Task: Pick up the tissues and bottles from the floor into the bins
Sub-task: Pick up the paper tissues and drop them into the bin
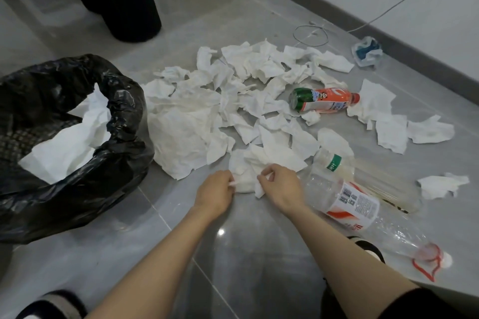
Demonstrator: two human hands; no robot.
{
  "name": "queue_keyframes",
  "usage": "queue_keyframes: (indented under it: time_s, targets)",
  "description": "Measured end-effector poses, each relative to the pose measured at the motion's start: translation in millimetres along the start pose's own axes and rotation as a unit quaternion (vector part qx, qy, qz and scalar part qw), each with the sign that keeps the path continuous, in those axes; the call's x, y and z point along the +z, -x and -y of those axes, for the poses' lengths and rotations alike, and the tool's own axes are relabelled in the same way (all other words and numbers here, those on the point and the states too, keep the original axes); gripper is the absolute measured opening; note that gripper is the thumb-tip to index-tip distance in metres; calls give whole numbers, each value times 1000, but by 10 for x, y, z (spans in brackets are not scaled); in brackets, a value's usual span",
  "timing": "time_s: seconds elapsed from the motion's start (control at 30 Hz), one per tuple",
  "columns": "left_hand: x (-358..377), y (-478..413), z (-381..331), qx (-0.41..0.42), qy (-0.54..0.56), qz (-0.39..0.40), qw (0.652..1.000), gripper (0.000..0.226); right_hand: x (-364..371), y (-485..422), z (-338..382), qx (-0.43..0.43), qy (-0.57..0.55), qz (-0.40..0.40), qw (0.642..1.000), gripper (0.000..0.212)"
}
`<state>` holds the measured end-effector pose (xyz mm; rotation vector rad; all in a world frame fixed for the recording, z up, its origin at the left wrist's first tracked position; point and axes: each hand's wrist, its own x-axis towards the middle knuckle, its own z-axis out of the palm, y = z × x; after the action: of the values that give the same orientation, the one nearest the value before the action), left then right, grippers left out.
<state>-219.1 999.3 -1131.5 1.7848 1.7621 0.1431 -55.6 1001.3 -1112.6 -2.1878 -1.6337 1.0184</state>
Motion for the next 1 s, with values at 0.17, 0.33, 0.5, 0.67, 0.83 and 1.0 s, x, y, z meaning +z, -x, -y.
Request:
queue_keyframes:
  time_s: [0.17, 0.33, 0.5, 0.67, 0.83, 1.0]
  targets:
    - [-240, -30, 69, -113, 246, -54, 961, 16, -33, 43, 178, -94, 5, -146, 985, 18]
    - [-484, 0, 146, -143, 304, -86, 938, 21, -34, -26, 249, -136, 71, -138, 978, 43]
    - [-554, 158, 275, -59, 175, -128, 974, 5, 31, -40, 181, -23, 172, -48, 984, 62]
    - [-375, 266, 427, 30, -73, 24, 997, 25, 63, -18, 146, 20, 159, 10, 987, 52]
    - [-297, 303, 348, 5, -96, 114, 989, 67, 10, -32, 162, -47, 118, -111, 986, 32]
    - [-253, 226, 516, -7, -92, 82, 992, 42, 56, -90, 91, -34, 118, 61, 991, 57]
